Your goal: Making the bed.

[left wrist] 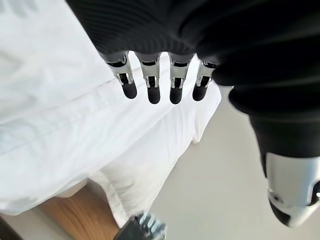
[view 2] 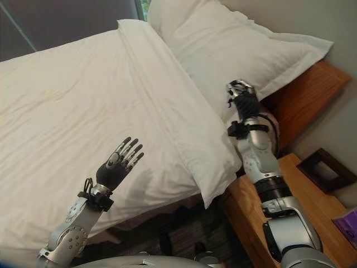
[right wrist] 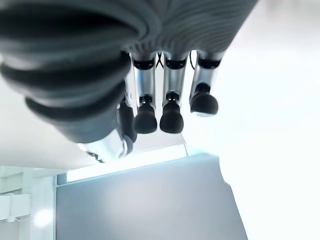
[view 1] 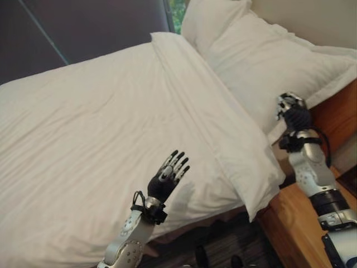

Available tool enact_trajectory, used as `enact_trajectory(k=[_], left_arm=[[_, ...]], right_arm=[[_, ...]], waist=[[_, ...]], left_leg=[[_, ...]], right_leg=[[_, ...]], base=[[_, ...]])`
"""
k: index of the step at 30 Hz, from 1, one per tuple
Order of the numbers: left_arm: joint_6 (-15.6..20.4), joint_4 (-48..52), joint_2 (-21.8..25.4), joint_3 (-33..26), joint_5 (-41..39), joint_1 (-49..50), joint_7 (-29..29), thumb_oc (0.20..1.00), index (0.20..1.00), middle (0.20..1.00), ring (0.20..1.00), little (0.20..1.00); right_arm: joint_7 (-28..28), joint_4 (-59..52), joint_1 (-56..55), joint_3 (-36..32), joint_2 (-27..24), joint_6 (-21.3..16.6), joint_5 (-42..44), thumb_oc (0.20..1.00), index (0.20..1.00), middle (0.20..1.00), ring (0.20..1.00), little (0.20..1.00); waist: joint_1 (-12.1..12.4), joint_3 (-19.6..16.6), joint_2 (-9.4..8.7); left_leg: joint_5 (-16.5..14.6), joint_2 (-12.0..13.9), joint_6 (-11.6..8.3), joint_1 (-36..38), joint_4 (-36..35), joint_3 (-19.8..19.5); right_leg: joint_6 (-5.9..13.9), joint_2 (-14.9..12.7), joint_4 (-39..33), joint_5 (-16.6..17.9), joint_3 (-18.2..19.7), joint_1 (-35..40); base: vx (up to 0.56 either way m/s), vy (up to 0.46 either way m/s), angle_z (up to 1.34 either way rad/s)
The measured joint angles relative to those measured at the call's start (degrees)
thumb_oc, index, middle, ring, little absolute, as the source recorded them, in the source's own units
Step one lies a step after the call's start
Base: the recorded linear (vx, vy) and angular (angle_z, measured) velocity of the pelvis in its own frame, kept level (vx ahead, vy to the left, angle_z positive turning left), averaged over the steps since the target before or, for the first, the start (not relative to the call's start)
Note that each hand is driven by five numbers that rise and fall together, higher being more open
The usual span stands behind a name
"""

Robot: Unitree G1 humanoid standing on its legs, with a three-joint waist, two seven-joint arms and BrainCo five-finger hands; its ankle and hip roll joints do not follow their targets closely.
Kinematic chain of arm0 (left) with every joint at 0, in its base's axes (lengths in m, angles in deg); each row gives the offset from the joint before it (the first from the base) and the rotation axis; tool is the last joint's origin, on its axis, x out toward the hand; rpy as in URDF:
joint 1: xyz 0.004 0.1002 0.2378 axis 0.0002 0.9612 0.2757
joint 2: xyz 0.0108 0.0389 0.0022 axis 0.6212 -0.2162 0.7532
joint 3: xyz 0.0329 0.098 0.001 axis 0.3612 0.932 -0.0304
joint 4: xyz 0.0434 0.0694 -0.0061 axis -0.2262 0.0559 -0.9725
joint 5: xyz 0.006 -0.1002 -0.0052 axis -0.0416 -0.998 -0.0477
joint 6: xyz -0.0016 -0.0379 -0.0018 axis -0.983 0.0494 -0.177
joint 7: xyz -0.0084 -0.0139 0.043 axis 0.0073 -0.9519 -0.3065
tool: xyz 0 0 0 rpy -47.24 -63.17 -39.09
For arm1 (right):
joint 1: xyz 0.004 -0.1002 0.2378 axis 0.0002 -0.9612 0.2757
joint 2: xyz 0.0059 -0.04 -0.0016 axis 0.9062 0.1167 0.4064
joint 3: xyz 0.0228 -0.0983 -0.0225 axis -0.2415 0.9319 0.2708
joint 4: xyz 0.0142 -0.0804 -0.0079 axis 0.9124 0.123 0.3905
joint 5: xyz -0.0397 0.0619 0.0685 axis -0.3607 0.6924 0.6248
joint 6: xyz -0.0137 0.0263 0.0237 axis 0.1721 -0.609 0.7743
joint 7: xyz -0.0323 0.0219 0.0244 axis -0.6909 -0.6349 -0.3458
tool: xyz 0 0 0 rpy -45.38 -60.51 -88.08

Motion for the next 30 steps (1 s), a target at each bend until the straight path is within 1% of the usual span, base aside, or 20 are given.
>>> enact_trajectory(k=[2, 4, 6, 8, 10, 11, 12, 13, 14, 15, 16, 17, 18, 20, 21, 22, 25, 26, 28, 30], left_arm=[[-0.01, -0.17, -0.02, 0.1, -0.01, 0.01, -0.09, 1.0, 1.0, 1.0, 1.0, 1.0], [0.01, -0.31, -0.02, 0.07, -0.02, 0.18, -0.14, 1.0, 1.0, 1.0, 1.0, 1.0], [0.03, -0.37, -0.03, 0.19, -0.02, 0.19, -0.19, 1.0, 1.0, 1.0, 1.0, 1.0], [0.03, -0.66, 0.0, 1.21, -0.03, -0.11, -0.19, 1.0, 1.0, 1.0, 1.0, 1.0], [0.01, -0.61, 0.02, 2.07, -0.02, -0.64, -0.14, 1.0, 1.0, 1.0, 1.0, 1.0], [0.02, -0.74, 0.22, 1.89, -0.03, -0.4, -0.17, 1.0, 1.0, 1.0, 1.0, 1.0], [0.0, -0.92, 0.51, 2.03, -0.03, -0.7, -0.15, 1.0, 1.0, 1.0, 1.0, 1.0], [0.0, -1.07, 0.93, 2.27, -0.02, -1.64, 0.05, 1.0, 1.0, 1.0, 1.0, 1.0], [0.16, -1.09, 0.96, 2.09, -0.03, -1.8, 0.1, 1.0, 1.0, 1.0, 1.0, 1.0], [0.28, -1.09, 1.09, 2.03, -0.03, -1.73, 0.11, 1.0, 1.0, 1.0, 1.0, 1.0], [0.28, -1.14, 1.4, 2.01, -0.03, -1.58, 0.1, 1.0, 1.0, 1.0, 1.0, 1.0], [0.28, -1.11, 1.67, 2.06, -0.03, -1.65, 0.13, 1.0, 1.0, 1.0, 1.0, 1.0], [0.28, -1.14, 2.17, 2.04, -0.03, -1.76, 0.12, 1.0, 1.0, 1.0, 1.0, 1.0], [0.39, -1.13, 2.19, 1.98, -0.03, -1.62, 0.13, 1.0, 1.0, 1.0, 1.0, 1.0], [0.4, -1.13, 2.18, 1.91, -0.02, -1.5, 0.14, 1.0, 1.0, 1.0, 1.0, 1.0], [0.39, -1.14, 2.13, 1.92, -0.02, -1.51, 0.14, 1.0, 1.0, 1.0, 1.0, 1.0], [0.39, -1.12, 1.85, 2.12, -0.02, -2.14, 0.24, 1.0, 1.0, 1.0, 1.0, 1.0], [0.38, -1.2, 1.88, 2.06, 0.03, -2.38, 0.26, 1.0, 1.0, 1.0, 1.0, 1.0], [0.36, -1.26, 1.87, 2.01, 0.1, -2.39, 0.32, 1.0, 1.0, 1.0, 1.0, 1.0], [0.36, -1.47, 1.72, 2.02, 0.13, -2.28, 0.7, 1.0, 1.0, 1.0, 1.0, 1.0]], right_arm=[[-1.54, 2.86, 0.67, 4.46, 1.74, 1.43, 0.13, 0.2, 0.2, 0.2, 0.2, 0.2], [-2.71, 5.08, 0.73, 6.45, 2.42, 2.69, 0.53, 0.2, 0.2, 0.2, 0.2, 0.2], [-3.08, 8.14, 1.35, 7.17, 3.76, 3.17, 1.3, 0.2, 0.2, 0.2, 0.2, 0.2], [-4.22, 15.51, 4.11, 8.95, 5.28, 4.56, 1.58, 0.2, 0.2, 0.2, 0.2, 0.2], [-4.58, 20.2, 6.15, 9.38, 5.1, 6.18, 1.58, 0.2, 0.2, 0.2, 0.2, 0.2], [-4.92, 20.71, 6.53, 9.26, 4.96, 6.32, 1.52, 0.2, 0.2, 0.2, 0.2, 0.2], [-5.48, 24.33, 8.18, 9.5, 4.95, 6.16, 1.47, 0.2, 0.2, 0.2, 0.2, 0.2], [-5.04, 31.21, 11.79, 8.47, 4.24, 7.44, 1.48, 0.2, 0.2, 0.2, 0.2, 0.2], [-5.03, 34.9, 13.92, 7.92, 3.51, 7.54, 1.48, 0.2, 0.2, 0.2, 0.2, 0.2], [-4.76, 36.84, 15.18, 7.31, 2.59, 7.65, 1.49, 0.2, 0.2, 0.2, 0.2, 0.2], [-4.79, 40.03, 16.99, 5.26, 1.92, 7.67, 1.52, 0.2, 0.2, 0.2, 0.2, 0.2], [-4.81, 41.11, 17.65, 4.59, 1.29, 8.02, 1.51, 0.2, 0.2, 0.2, 0.2, 0.2], [-5.2, 46.65, 20.05, 3.49, 0.3, 8.41, 1.17, 0.2, 0.2, 0.2, 0.2, 0.2], [-4.89, 50.86, 20.88, 1.35, -1.61, 8.91, 1.14, 0.2, 0.2, 0.2, 0.2, 0.2], [-4.78, 51.55, 20.75, 0.42, -1.74, 8.9, 1.25, 0.2, 0.2, 0.2, 0.2, 0.2], [-4.84, 52.16, 20.17, -2.11, -1.52, 8.87, 1.73, 0.2, 0.2, 0.2, 0.2, 0.2], [-5.29, 51.57, 17.93, -3.58, -0.97, 8.16, 3.46, 0.2, 0.2, 0.2, 0.2, 0.2], [-5.95, 50.93, 16.45, -5.45, -0.69, 8.01, 4.01, 0.2, 0.2, 0.2, 0.2, 0.2], [-6.91, 50.83, 14.87, -7.36, 0.28, 7.52, 4.26, 0.2, 0.2, 0.2, 0.2, 0.2], [-8.27, 48.37, 10.48, -9.87, 2.86, 5.93, 6.02, 0.2, 0.2, 0.2, 0.2, 0.2]], waist=[[1.43, 0.08, -0.12], [1.95, 0.14, -0.19], [2.46, 0.37, -0.31], [2.95, 0.97, -0.41], [3.12, 1.34, -0.2], [3.81, 1.63, 0.18], [4.03, 1.85, 0.49], [4.77, 2.55, 1.6], [4.92, 2.89, 2.26], [5.24, 3.05, 3.05], [5.86, 3.48, 4.01], [6.38, 3.69, 4.54], [6.96, 4.14, 5.63], [7.77, 4.13, 6.93], [7.71, 4.15, 7.2], [7.6, 4.16, 7.32], [7.26, 4.11, 7.35], [6.87, 4.1, 7.33], [6.31, 4.06, 7.09], [5.0, 4.01, 6.24]], left_leg=[[0.11, -0.02, -0.09, -0.12, 0.0, -0.3], [0.2, -0.17, -0.07, -0.29, -0.01, -1.0], [0.24, -0.26, -0.06, -0.41, -0.01, -1.39], [0.51, -0.32, -0.22, -0.64, -0.01, -1.85], [0.58, -0.4, -0.56, -1.65, -0.01, -2.52], [1.38, -0.56, -0.19, -2.19, -0.01, -3.09], [1.49, -0.66, -0.25, -2.33, 0.0, -3.33], [1.66, -0.79, -0.16, -2.52, -0.01, -3.72], [1.5, -0.92, -0.54, -2.87, -0.01, -4.18], [1.52, -1.02, -0.59, -3.49, -0.02, -4.58], [1.78, -1.05, -0.48, -4.16, -0.01, -4.75], [1.83, -1.05, -0.41, -4.4, -0.01, -4.71], [2.16, -1.21, -0.22, -4.44, 0.0, -4.74], [2.08, -1.52, -0.35, -4.49, 0.0, -4.83], [2.06, -1.57, -0.37, -4.48, -0.01, -4.82], [1.94, -1.63, -0.55, -4.49, 0.0, -4.75], [1.91, -1.71, -0.58, -4.43, 0.01, -4.71], [1.91, -1.72, -0.58, -4.33, 0.01, -4.66], [1.92, -1.68, -0.58, -4.2, 0.01, -4.54], [1.87, -1.42, -0.64, -3.93, 0.01, -4.35]], right_leg=[[-0.04, 0.01, -0.01, -0.05, -0.34, -0.02], [0.02, -0.05, -0.01, -0.19, -0.92, 0.05], [0.07, -0.09, -0.01, -0.26, -1.36, 0.06], [0.11, -0.08, -0.2, -0.28, -1.7, 0.01], [0.1, -0.11, -0.25, -0.27, -2.32, -0.75], [0.07, -0.17, -0.21, -0.24, -2.88, -0.92], [0.01, -0.2, -0.18, -0.17, -3.27, -1.05], [0.06, -0.3, -0.27, -0.22, -3.71, -1.17], [0.09, -0.38, -0.26, -0.25, -4.0, -1.44], [0.09, -0.43, -0.26, -0.24, -4.35, -1.85], [0.03, -0.46, -0.13, -0.1, -4.66, -2.45], [-0.19, -0.46, -0.12, 0.14, -4.64, -2.72], [-0.17, -0.6, -0.07, 0.16, -4.79, -2.77], [-0.04, -0.88, 0.0, 0.07, -4.92, -2.8], [0.0, -0.97, -0.01, 0.04, -4.91, -2.81], [0.05, -1.03, 0.01, 0.0, -4.85, -2.86], [0.27, -1.15, 0.02, -0.15, -4.73, -2.77], [0.33, -1.18, 0.02, -0.2, -4.62, -2.71], [0.46, -1.19, 0.03, -0.29, -4.45, -2.72], [0.6, -1.04, 0.4, -0.53, -4.09, -2.77]], base=[[-0.03, -0.007, 0.1], [-0.04, -0.007, 0.15], [-0.05, -0.009, 0.09], [-0.05, -0.013, 0.08], [-0.05, -0.004, 0.21], [-0.1, 0.005, 0.2], [-0.09, 0.019, 0.23], [-0.08, 0.03, 0.19], [-0.05, 0.024, 0.25], [-0.04, 0.051, 0.2], [-0.02, 0.037, 0.13], [-0.02, 0.044, 0.05], [0.0, 0.0, 0.0], [0.01, 0.007, 0.02], [0.03, 0.018, 0.0], [0.0, 0.0, 0.0], [0.05, 0.006, -0.03], [0.0, 0.0, 0.0], [0.04, -0.009, -0.04], [0.05, -0.009, -0.03]])
